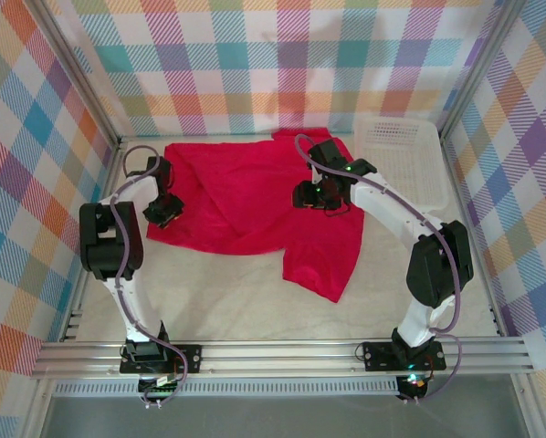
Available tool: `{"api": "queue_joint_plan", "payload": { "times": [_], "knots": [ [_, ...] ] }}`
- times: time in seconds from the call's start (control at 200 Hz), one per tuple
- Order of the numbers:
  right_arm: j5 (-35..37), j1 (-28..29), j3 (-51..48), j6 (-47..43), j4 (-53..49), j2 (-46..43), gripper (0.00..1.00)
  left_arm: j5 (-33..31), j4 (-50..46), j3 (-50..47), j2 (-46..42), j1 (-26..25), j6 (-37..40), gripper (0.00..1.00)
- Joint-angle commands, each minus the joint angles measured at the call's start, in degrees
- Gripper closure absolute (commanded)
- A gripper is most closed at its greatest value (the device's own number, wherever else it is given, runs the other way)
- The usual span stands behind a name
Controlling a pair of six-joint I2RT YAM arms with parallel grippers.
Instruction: Fold the inside-out t-shirt
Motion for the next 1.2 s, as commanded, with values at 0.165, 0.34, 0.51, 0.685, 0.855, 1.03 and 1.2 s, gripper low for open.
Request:
{"api": "queue_joint_plan", "payload": {
  "times": [0.165, 0.34, 0.51, 0.685, 0.855, 1.03, 1.2],
  "knots": [
    [-0.56, 0.26, 0.98, -0.98, -1.32, -1.36, 0.42, -3.55, -2.57, 2.42, 2.28, -0.43, -1.03, 0.88],
    [-1.44, 0.26, 0.65, -0.63, -1.05, -1.29, 0.42, -5.72, -4.32, 2.47, -0.62, -1.22, -1.05, 0.92],
    [-0.36, 0.26, -0.22, 0.26, -3.29, -2.2, 0.42, -8.92, -7.32, 2.75, -4.58, -2.49, -0.54, 1.0],
    [3.73, 0.49, -6.65, 3.88, -12.04, -7.35, 0.43, -14.09, -10.73, 2.4, -10.65, -5.18, 0.09, 0.99],
    [2.76, 2.81, -23.88, 10.58, -14.23, -18.14, 0.43, -14.56, -10.87, -0.7, -16.36, -7.34, 0.12, 0.99],
    [-2.98, 5.82, -37.17, 16.3, -8.99, -23.82, 0.43, -13.2, -10.83, -2.45, -16.72, -7.38, 0.68, 0.99],
    [-6.71, 6.67, -41.93, 20.68, 0.34, -22.52, 0.43, -13.46, -10.94, -2.86, -16.69, -7.38, 1.53, 0.99]
  ]
}}
